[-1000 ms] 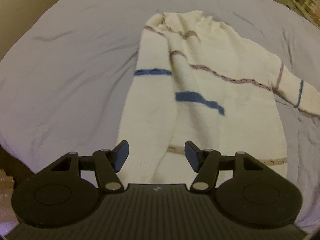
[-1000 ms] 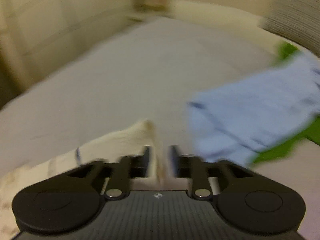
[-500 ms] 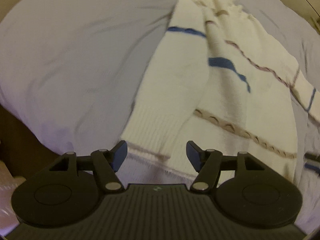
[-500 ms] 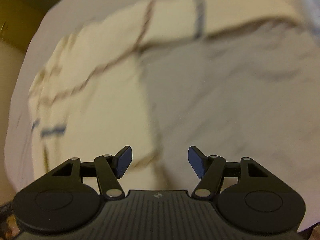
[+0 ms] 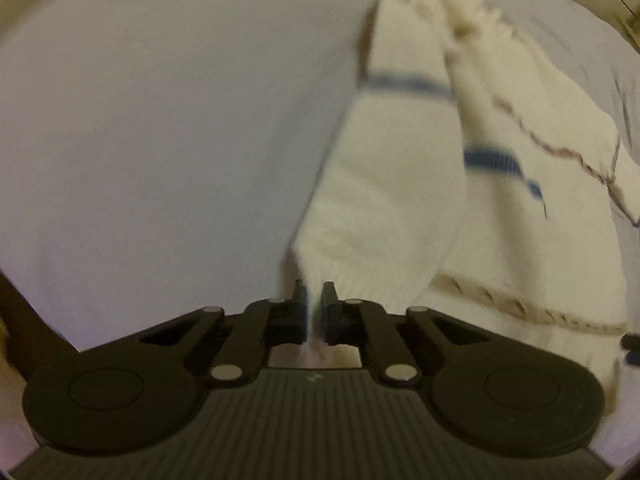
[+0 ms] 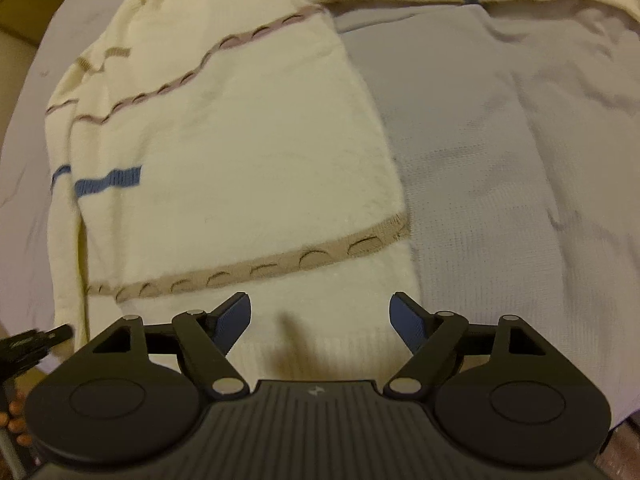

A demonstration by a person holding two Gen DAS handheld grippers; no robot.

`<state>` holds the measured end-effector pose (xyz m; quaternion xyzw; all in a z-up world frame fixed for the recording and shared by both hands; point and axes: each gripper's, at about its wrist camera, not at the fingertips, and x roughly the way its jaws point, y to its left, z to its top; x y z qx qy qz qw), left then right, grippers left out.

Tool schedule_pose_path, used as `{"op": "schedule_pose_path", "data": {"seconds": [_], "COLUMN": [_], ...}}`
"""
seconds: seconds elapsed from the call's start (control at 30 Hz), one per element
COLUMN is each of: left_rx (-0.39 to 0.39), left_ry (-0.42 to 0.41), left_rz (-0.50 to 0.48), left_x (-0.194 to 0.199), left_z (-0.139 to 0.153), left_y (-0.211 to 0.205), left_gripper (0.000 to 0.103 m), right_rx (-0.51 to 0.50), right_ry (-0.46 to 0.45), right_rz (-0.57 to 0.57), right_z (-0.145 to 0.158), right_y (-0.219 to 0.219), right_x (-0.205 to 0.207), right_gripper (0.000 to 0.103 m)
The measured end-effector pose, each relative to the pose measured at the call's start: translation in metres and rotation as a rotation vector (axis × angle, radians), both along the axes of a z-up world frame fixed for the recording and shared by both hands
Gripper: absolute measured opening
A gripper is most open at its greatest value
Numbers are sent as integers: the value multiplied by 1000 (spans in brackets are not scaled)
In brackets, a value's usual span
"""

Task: Fold clothes

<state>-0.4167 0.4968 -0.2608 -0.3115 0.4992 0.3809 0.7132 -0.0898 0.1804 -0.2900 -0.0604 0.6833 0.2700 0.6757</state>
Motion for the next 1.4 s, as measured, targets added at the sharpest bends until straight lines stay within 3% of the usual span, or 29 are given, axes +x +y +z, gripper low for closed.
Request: {"op": "schedule_pose_path", "data": {"seconds": [0.1,0.23,0.33,0.4,0.47,0.57,0.6,0.63,0.8,0.93,1.03,1.13,1.23,1.4], "left_rx": [133,392,462,424,307,237,230,219,173,-7,-174,-250,-233,-204], "left_ry": [-5,17,68,135,177,316,343,296,79,-80,-182,-230,-237,-189], "left_rz": [-25,28,49,39,47,57,65,76,92,-23,-74,-72,-76,-30], "left_x": [-22,-63,-83,-86,-88,-84,-85,-89,-103,-83,-66,-48,-40,-24], "left_z": [50,130,149,126,83,26,17,21,47,45,20,0,-9,-44], "left_y": [52,150,214,247,273,280,277,269,216,143,90,39,9,-1], "left_gripper": [6,6,6,7,11,20,21,23,53,53,56,63,67,68], "right_rx": [-12,1,17,27,30,22,16,10,-3,-27,-44,-48,-35,52], "right_ry": [0,3,-12,-22,-25,-27,-28,-29,-56,-70,-78,-96,-107,-112], "right_rz": [-62,-138,-164,-179,-188,-194,-194,-194,-242,-300,-302,-266,-236,-190], "right_z": [2,8,16,20,22,23,23,23,31,29,24,21,17,1], "right_y": [11,31,49,59,66,69,68,67,45,12,-5,-24,-45,-86], "right_x": [-6,-17,-26,-33,-41,-48,-50,-52,-54,-48,-43,-39,-36,-31], "right_gripper": [79,79,80,82,83,84,84,84,88,88,88,88,88,83]}}
